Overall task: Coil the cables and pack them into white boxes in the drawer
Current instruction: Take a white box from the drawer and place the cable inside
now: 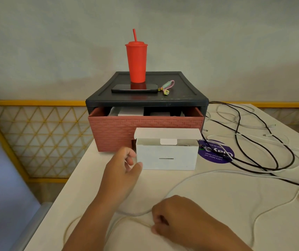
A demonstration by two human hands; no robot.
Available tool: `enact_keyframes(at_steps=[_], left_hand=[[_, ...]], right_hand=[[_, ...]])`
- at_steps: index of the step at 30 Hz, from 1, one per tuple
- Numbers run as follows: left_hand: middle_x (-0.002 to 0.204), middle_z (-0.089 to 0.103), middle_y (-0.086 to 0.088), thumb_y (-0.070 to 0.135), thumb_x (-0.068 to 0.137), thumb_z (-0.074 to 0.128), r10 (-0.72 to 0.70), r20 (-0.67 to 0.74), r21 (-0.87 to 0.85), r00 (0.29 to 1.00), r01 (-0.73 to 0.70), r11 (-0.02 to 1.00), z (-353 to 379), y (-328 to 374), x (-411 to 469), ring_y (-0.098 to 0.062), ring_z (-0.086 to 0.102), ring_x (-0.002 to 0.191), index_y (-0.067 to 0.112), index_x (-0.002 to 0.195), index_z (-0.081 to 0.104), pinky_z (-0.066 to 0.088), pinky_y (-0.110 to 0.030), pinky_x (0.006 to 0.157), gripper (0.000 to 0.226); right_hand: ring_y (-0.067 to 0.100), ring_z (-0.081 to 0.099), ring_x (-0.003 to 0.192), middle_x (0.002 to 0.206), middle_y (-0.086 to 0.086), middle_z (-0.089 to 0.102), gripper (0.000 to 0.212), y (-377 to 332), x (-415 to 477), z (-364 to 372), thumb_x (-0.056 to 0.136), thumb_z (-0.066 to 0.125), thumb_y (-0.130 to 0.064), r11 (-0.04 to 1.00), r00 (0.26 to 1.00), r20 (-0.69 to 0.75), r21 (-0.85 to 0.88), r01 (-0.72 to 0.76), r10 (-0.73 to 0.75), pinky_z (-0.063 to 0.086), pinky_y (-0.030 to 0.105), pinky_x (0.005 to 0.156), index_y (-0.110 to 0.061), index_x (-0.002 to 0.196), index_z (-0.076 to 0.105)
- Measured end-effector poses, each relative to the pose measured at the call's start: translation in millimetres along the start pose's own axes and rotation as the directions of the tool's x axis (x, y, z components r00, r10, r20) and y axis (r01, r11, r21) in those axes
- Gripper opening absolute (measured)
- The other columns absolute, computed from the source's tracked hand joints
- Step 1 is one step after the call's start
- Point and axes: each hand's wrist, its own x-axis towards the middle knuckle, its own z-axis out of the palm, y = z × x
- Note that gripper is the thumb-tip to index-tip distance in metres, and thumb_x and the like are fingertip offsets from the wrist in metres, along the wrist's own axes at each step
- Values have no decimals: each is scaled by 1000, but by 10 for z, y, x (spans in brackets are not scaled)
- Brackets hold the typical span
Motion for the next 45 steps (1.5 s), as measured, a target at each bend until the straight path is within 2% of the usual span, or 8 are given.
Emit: enact_keyframes(at_steps=[10,15,18,25,30,34,39,45], left_hand=[[77,55,6,18,82,66,18,157,71,987,-30,997,65,-61,-42,-3,47,62,31,83,54,43,-22,64,18],[72,54,10,23,83,65,-44,305,258,951,-38,966,58,-128,-39,0,45,58,26,78,55,38,-10,58,12],[70,55,11,22,85,63,-95,380,332,920,-40,942,82,-177,-44,0,46,59,24,75,57,36,-11,57,12],[65,53,12,17,87,60,-83,379,366,921,-67,928,54,-205,-13,1,45,58,27,68,54,34,-9,56,22],[68,55,11,14,86,60,-79,375,365,924,-69,928,40,-227,-11,0,47,60,26,68,55,36,-8,58,22],[59,50,10,33,90,58,-58,339,265,939,-36,963,40,-255,-12,-2,41,54,12,67,57,34,-14,58,31],[53,53,3,67,72,46,-25,252,13,967,22,1000,-57,-156,-19,-5,47,52,12,57,58,38,-21,58,58],[48,25,10,59,67,52,94,-1,-219,996,-92,971,-169,-105,41,-4,25,48,18,49,33,24,-12,50,49]], right_hand=[[13,40,79,89,-10,46,22,207,27,-6,86,51,-33,996,996,-89,-87,3,-11,35,27,69,-24,105,55],[19,41,75,93,1,53,17,221,79,44,86,43,-19,993,991,-132,-119,21,-37,30,24,57,-16,93,58],[19,42,76,98,0,54,19,277,93,50,89,40,-19,993,985,-173,-120,-21,0,37,28,65,-16,95,58],[22,53,93,108,-3,48,27,343,118,53,96,40,-15,998,964,-261,-22,-53,45,43,32,76,-26,115,55],[20,50,84,99,-6,39,18,374,155,79,89,43,-8,995,969,-241,-68,-71,53,31,23,56,-21,96,52],[22,43,81,94,-6,33,20,341,196,23,87,38,-3,992,970,-237,-94,-83,58,31,31,58,-20,96,42],[10,35,59,67,-7,40,32,437,188,-65,88,34,-1,964,828,-510,233,-130,234,26,25,52,-28,72,29],[3,41,56,62,-8,44,28,535,75,-206,97,38,-15,878,496,-794,463,119,352,31,17,51,-28,71,38]])
